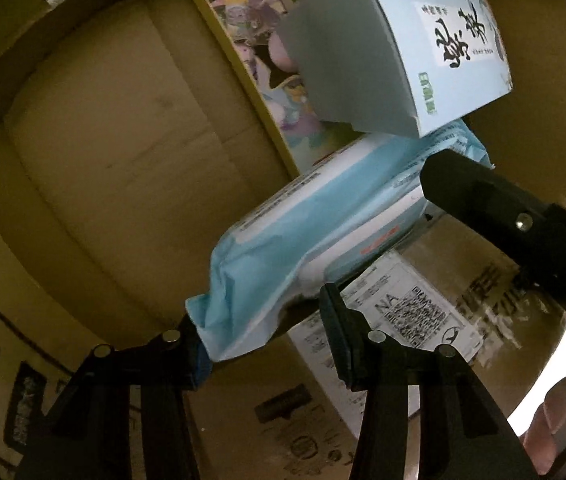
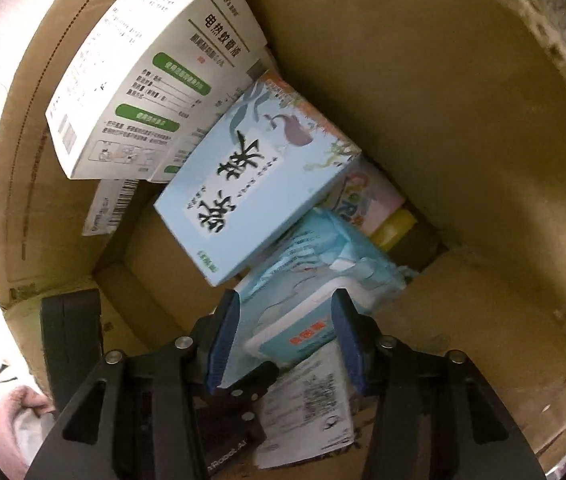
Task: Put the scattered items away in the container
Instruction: 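Lower the baby-wipes pack into the box and open the left gripper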
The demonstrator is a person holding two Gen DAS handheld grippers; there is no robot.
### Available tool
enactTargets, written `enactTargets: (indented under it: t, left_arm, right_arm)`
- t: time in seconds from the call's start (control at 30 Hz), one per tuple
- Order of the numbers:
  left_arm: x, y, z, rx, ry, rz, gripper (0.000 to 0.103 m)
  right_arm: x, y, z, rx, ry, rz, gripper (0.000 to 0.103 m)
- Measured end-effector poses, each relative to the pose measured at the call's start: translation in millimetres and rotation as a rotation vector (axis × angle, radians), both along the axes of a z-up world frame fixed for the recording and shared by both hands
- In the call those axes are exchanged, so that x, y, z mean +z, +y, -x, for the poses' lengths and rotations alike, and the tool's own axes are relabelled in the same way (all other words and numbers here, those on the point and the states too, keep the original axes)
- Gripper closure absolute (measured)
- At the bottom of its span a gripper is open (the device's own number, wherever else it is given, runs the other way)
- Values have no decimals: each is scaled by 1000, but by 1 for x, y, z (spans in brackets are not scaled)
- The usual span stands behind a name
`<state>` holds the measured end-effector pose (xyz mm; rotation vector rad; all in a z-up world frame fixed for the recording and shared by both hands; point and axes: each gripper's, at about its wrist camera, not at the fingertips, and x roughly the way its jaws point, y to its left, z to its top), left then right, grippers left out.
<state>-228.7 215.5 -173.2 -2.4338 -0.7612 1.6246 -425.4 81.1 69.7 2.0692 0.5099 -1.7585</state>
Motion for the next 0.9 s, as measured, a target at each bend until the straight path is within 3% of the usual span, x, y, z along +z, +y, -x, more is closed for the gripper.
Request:
enactTargets:
  t: [0.1, 0.37, 0.47, 0.7, 0.77, 0.9]
  left_arm:
    - [0, 0, 2, 23, 12, -22, 65]
    - [7, -1, 11, 96, 77, -102, 81]
    - [7, 3, 17, 125, 83, -140, 82]
    - [15, 10, 23, 110, 97, -124, 82]
    - [21, 13, 27, 88, 96, -100, 79]
    - [45, 15, 30, 54, 175, -15, 48]
  right_arm:
    - [2, -2, -1, 22, 29, -12, 58]
    - [1, -6, 3, 5, 36, 28, 65]
    - [4, -10, 0, 6, 39, 37, 65]
    - [12, -19, -10, 38, 90, 17, 65]
    - [13, -22, -14, 46, 99, 15, 65]
    - [24, -31, -26, 70, 137, 20, 65]
